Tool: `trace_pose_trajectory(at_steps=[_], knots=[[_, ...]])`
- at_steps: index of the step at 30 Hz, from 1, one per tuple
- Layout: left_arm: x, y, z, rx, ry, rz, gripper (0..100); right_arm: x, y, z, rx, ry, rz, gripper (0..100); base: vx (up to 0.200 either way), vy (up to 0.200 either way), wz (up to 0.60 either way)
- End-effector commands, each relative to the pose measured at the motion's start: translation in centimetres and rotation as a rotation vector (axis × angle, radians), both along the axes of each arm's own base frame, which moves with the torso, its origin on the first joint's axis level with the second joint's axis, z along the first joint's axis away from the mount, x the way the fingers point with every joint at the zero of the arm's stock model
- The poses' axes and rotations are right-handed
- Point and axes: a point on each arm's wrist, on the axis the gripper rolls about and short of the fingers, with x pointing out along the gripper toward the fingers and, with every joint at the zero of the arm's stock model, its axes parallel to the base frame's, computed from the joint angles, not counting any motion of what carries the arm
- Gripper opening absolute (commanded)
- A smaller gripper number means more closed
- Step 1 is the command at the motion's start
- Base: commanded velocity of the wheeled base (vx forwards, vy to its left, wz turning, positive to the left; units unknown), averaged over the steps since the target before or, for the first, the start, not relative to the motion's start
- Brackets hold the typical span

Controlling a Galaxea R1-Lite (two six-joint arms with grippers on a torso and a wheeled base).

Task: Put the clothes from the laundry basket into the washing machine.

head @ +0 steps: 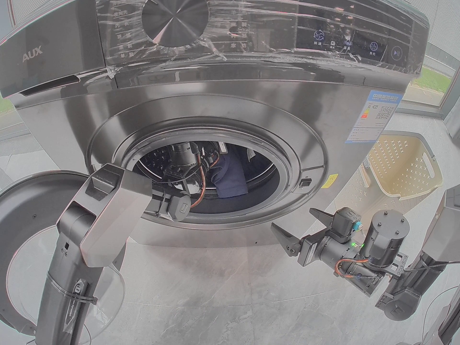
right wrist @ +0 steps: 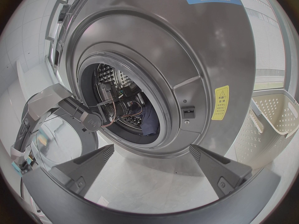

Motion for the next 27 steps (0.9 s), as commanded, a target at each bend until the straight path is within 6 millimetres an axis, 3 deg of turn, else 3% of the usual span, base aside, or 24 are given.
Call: trace_pose_trajectory(at_steps=[1, 8, 9, 19, 27], knots=[[1.1, 0.2, -0.1, -0.019, -0.035, 0.015, 0, 0.0, 0.1, -0.1, -0.002, 0.001, 0.002, 100, 0.000, 0.000, 0.00], [1.2, 0.5, -0.4, -0.016, -0.019, 0.041, 0, 0.0, 0.1, -0.1, -0.002, 0.004, 0.004, 100, 0.000, 0.000, 0.00], [1.0, 0.3, -0.7, -0.010, -0.005, 0.040, 100, -0.1, 0.1, -0.1, -0.002, 0.004, 0.005, 100, 0.000, 0.000, 0.00], [-1.1, -1.4, -4.1, 0.078, 0.145, -0.020, 100, -0.5, 0.8, -0.1, 0.006, 0.005, 0.029, 100, 0.000, 0.000, 0.00], [-1.0, -1.0, -5.9, 0.119, 0.214, -0.023, 100, -0.5, 0.9, -0.2, 0.007, 0.009, 0.029, 100, 0.000, 0.000, 0.00]])
